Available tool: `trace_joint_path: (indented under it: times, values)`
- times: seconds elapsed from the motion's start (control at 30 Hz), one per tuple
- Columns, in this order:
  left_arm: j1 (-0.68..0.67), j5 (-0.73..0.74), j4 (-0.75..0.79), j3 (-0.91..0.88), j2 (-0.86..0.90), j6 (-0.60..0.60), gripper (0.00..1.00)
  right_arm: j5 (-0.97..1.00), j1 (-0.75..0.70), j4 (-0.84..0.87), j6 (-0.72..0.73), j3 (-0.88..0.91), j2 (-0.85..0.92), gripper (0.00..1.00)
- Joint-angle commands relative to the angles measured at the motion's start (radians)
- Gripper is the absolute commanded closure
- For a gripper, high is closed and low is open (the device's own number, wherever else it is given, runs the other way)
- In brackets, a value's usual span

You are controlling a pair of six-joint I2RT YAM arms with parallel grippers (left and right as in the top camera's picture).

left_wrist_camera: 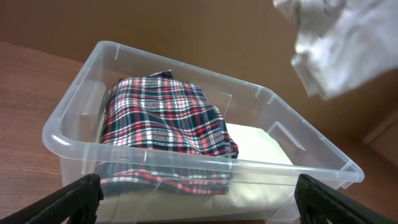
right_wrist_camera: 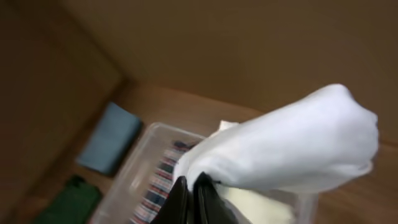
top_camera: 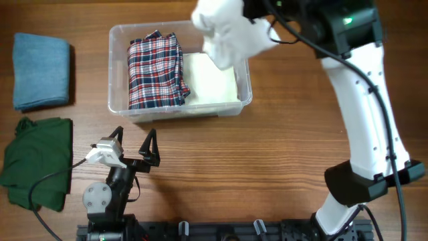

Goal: Pack container
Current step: 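Lift the white T-shirt with the right gripper and carry it over the container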

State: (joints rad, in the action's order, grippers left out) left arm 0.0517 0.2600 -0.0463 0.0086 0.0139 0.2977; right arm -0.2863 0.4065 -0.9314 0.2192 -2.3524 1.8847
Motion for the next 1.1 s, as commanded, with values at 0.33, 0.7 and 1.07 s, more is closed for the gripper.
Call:
trace_joint_path:
  times: [0.33,0.7,1.07]
  values:
    - [-0.005,-0.003,-0.006,-0.003,-0.005,-0.002,0.0,0.002,0.205,0.275,0.212,-0.028,0.14,0.96]
    - [-0.005,-0.003,-0.006,-0.003,-0.004,-0.002,0.0,-0.009,0.291,0.455,0.316,-0.028,0.274,0.96]
    - [-0.005,-0.003,-0.006,-0.003,-0.004,-0.002,0.0,-0.009,0.314,0.528,0.32,-0.028,0.298,0.96]
